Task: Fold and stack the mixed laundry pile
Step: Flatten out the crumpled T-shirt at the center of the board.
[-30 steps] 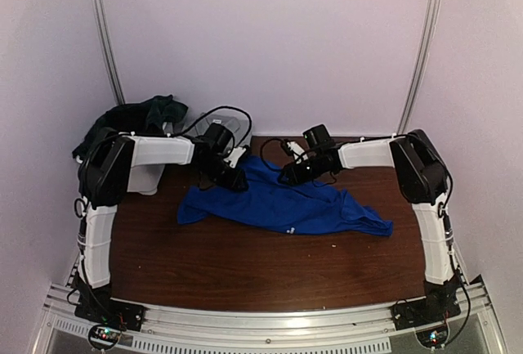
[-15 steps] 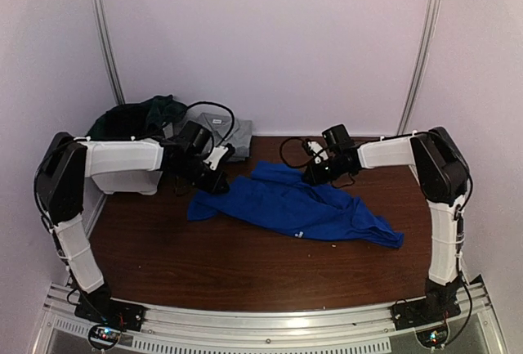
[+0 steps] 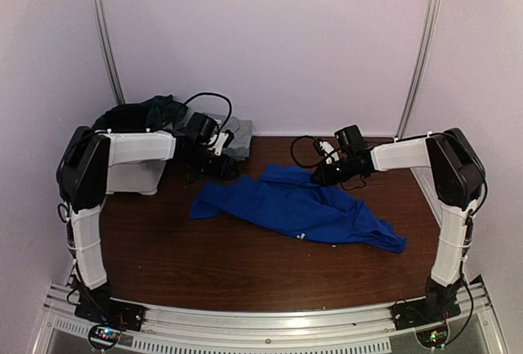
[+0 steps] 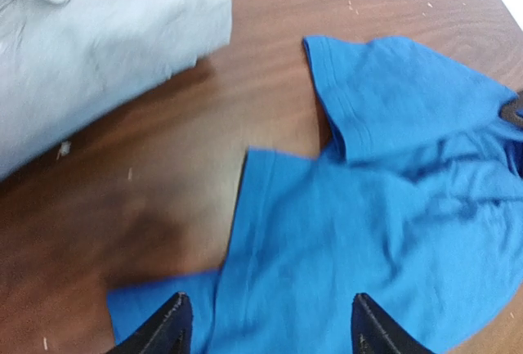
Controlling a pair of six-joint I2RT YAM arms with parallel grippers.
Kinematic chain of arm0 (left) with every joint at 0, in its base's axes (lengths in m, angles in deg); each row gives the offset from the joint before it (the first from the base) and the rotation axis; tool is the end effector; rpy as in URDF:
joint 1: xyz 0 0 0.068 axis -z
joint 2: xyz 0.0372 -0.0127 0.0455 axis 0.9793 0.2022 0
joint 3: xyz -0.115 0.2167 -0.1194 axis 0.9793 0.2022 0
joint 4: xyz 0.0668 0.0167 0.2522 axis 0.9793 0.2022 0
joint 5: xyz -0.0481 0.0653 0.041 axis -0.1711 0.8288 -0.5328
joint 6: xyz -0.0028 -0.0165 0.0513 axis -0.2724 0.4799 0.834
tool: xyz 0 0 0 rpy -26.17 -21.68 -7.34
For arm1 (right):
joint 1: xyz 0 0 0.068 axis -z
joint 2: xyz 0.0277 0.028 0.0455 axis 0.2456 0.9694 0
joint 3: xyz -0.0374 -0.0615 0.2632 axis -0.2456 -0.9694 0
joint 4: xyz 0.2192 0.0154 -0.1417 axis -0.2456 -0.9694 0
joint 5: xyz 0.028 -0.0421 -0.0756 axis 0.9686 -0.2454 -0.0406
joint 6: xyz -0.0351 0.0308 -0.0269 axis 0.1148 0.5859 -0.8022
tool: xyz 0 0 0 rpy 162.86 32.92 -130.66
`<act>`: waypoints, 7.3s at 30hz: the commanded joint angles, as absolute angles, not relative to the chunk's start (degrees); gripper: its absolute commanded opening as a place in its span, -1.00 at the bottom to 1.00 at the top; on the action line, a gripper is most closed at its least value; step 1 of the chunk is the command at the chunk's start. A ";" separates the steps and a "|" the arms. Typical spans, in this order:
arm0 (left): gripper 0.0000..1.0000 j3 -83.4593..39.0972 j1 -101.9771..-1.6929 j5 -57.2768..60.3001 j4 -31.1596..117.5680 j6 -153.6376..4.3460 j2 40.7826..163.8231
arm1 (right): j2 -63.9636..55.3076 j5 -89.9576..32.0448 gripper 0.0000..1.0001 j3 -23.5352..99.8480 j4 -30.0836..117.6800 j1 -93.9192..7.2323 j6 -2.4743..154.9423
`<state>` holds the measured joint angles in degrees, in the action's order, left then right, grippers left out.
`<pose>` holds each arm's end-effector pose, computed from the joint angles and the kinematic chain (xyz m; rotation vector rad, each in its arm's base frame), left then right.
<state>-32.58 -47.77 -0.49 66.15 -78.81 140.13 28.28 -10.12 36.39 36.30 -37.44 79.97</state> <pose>0.3698 -0.2259 0.1974 0.4059 2.5043 -0.5576 0.3831 0.1816 0.1659 -0.4899 2.4060 0.8237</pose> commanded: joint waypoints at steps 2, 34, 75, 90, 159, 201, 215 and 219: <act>0.43 -43.72 -47.70 -1.67 66.33 -76.90 150.18 | 25.96 -9.66 -1.00 35.25 37.86 -37.26 80.82; -1.00 -46.17 -46.31 4.65 67.49 -70.02 130.35 | 2.31 -13.72 -1.00 32.47 35.66 -33.26 82.19; 0.44 -35.03 -49.22 14.12 67.14 -84.71 142.39 | -5.82 -8.64 -1.00 13.10 32.48 -34.39 86.82; -1.00 -47.52 -49.68 12.10 72.48 -79.37 153.23 | 0.16 -6.85 -1.00 23.04 30.09 -31.88 82.80; 0.34 7.87 -49.86 4.44 66.16 -94.70 100.54 | -26.18 3.03 -1.00 -4.25 29.82 -55.37 87.20; 0.06 14.39 -49.37 -0.96 61.63 -98.74 105.35 | -19.47 -13.20 -1.00 -2.03 26.24 -55.92 98.73; -1.00 8.47 -35.98 -0.99 64.72 -91.05 108.22 | -33.42 -27.34 -1.00 0.90 17.84 -51.91 100.35; -1.00 7.71 -27.47 5.73 68.17 -85.61 107.67 | -36.54 -29.84 -1.00 0.76 16.63 -49.71 101.07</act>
